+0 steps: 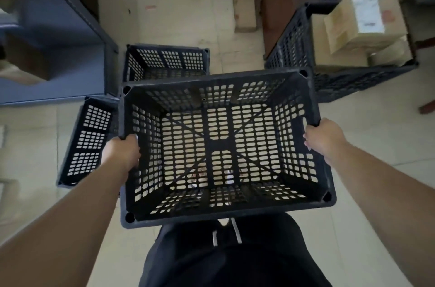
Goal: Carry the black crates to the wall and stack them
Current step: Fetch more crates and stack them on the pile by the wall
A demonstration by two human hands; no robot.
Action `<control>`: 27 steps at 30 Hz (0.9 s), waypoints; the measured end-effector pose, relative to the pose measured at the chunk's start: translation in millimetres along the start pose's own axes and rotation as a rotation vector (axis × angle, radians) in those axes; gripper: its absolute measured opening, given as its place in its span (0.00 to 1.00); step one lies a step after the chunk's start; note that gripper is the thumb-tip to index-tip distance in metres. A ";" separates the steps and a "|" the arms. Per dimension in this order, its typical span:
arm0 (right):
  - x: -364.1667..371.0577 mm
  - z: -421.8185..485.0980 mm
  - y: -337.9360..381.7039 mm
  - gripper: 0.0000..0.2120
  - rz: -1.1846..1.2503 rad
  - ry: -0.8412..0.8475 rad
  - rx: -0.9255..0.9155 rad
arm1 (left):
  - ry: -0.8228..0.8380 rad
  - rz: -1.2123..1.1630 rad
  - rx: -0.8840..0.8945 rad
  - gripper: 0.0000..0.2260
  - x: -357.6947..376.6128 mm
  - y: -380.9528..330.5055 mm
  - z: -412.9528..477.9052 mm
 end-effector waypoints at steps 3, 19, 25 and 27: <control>-17.1 -16.0 17.5 0.06 -0.020 0.017 -0.069 | -0.008 -0.053 -0.007 0.11 -17.6 -2.3 -23.1; -10.6 -14.8 143.9 0.11 -0.235 0.167 -0.434 | -0.381 -0.411 -0.244 0.20 -38.3 126.3 -164.0; 40.3 -74.2 172.1 0.14 -0.435 0.239 -0.645 | -0.533 -0.719 -0.372 0.09 -21.4 213.2 -246.3; 63.0 -100.6 171.7 0.14 -0.492 0.272 -0.710 | -0.588 -0.770 -0.415 0.08 -17.0 251.5 -272.5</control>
Point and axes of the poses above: each hand's wrist, its own z-axis towards the middle knuckle, its own x-axis out of the palm, y = z × x, the point moved 7 cm from there along z, towards the middle knuckle, and after that the axes turned 3 degrees about x, right-handed, at the moved point
